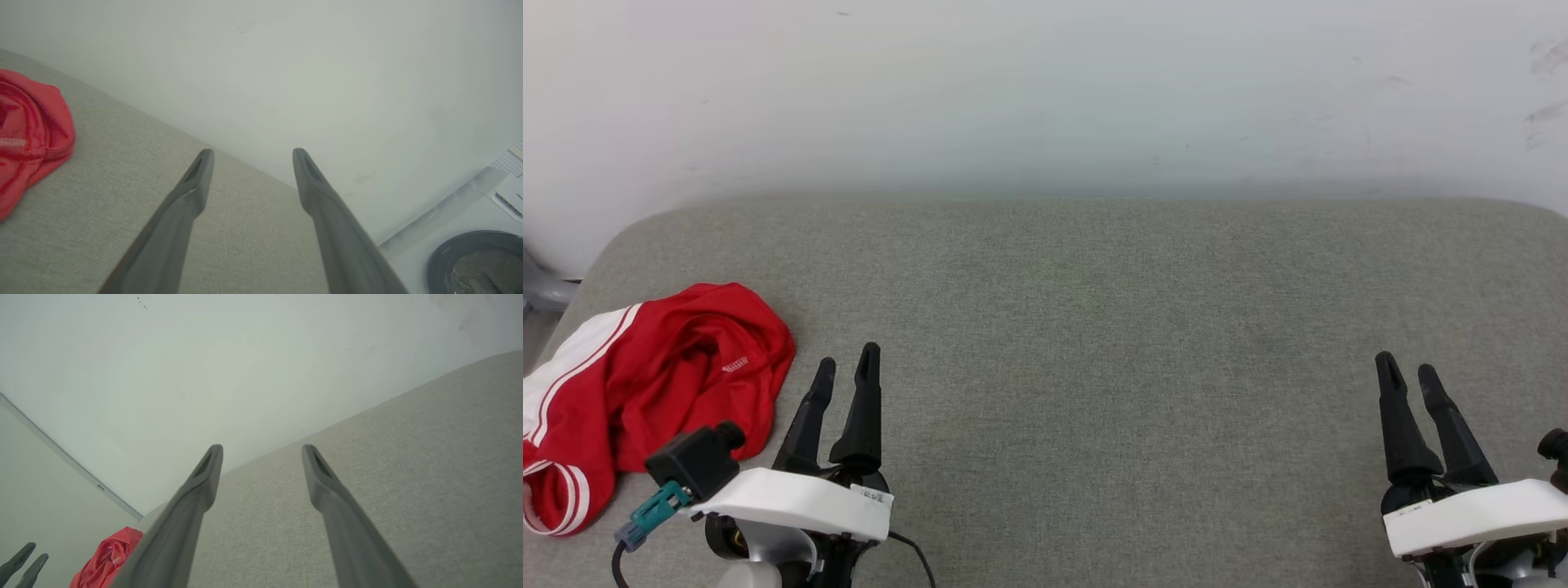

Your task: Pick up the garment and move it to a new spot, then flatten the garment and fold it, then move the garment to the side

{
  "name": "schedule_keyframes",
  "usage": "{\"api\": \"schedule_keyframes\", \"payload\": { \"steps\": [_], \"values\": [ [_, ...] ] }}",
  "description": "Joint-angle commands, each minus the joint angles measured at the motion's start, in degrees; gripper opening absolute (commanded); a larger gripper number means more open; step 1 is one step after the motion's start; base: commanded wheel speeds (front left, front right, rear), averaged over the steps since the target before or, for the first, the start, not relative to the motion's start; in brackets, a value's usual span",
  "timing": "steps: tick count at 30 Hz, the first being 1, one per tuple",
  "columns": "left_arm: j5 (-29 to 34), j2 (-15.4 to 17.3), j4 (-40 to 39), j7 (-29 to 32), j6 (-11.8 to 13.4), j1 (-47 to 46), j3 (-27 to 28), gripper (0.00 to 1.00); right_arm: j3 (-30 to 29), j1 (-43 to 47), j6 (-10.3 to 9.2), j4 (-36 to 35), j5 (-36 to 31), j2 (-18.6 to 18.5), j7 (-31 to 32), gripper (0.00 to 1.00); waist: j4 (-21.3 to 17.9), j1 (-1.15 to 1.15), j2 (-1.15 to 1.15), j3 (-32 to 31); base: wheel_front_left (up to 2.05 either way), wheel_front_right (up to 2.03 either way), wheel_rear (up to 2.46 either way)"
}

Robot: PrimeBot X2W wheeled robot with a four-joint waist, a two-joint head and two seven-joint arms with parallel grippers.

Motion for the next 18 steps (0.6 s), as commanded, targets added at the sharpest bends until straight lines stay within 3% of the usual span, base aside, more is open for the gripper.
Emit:
{"api": "schedule_keyframes", "payload": {
  "steps": [1, 18],
  "values": [
    [1.76, 0.35, -1.02, -0.48, 0.09, -0.14, -0.17, 1.0, 0.13, -0.04, -0.01, -1.32, -1.79, -0.16, -0.14, 1.0, 0.02, 0.0, 0.0, 0.0, 0.0, 0.0, 0.0],
    [14.88, 2.59, 0.84, -3.16, 1.92, 0.27, -2.24, 1.0, 0.07, 1.58, -0.01, -4.63, -15.93, -0.31, 1.11, 1.0, 0.35, 0.0, 0.0, -0.06, 0.0, 0.0, 0.0]
  ]
}}
